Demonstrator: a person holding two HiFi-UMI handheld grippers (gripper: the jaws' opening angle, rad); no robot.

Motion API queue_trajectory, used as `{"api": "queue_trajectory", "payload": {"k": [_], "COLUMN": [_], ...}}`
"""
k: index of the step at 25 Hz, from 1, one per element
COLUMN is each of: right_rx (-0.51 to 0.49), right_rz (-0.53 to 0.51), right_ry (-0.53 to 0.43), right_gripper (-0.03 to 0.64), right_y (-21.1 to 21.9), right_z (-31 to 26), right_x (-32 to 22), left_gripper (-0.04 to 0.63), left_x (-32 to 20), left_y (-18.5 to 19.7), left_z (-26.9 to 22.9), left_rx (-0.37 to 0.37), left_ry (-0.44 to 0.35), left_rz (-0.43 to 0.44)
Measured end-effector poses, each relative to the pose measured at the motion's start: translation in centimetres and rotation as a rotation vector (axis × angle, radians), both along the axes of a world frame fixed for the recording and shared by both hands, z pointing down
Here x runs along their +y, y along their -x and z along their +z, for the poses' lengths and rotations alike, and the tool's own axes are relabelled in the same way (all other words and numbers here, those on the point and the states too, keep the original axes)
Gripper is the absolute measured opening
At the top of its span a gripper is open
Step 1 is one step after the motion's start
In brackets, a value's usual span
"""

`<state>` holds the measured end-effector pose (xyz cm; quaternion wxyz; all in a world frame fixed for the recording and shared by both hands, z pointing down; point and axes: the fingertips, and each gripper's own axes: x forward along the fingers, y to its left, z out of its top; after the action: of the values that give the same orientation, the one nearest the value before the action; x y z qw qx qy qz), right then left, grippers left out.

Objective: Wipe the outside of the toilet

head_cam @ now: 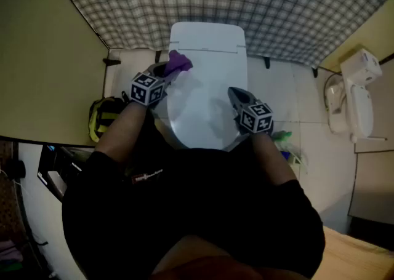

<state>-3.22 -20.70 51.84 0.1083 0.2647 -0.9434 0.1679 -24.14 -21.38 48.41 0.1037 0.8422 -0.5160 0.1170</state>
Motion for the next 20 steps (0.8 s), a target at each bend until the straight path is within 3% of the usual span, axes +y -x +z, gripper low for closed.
{"api": "queue_trajectory", "payload": {"k": [7, 15, 18, 20], "right_rx": [-0.016, 0.002, 0.042, 0.047], "right_rz": [0.015, 0.046, 0.067, 0.087], "right_ry": [0.023, -0.096, -0.147, -0.163], "right_gripper": [0.003, 0.003, 0.003, 0.003], "right_y": [-1.2, -3.6, -5.1, -5.7], "right_z": [0.3, -1.5, -1.8, -1.9], "right_x": [-3.3, -8.9, -12.6, -15.0], "left_gripper": [0.144, 0.144, 0.144, 0.144], "left_x": [-11.7, -22.7, -26.0, -26.6], "left_y": [3.7, 11.1, 14.2, 15.5], "left_z": [0.0, 4.9, 6.9, 8.3], "left_rx": [-0.260, -0.372, -0.444, -0.454], "left_ry": [0.063, 0.218, 0.273, 0.346], "left_rz": [0.034, -0.066, -0.062, -0.029]}}
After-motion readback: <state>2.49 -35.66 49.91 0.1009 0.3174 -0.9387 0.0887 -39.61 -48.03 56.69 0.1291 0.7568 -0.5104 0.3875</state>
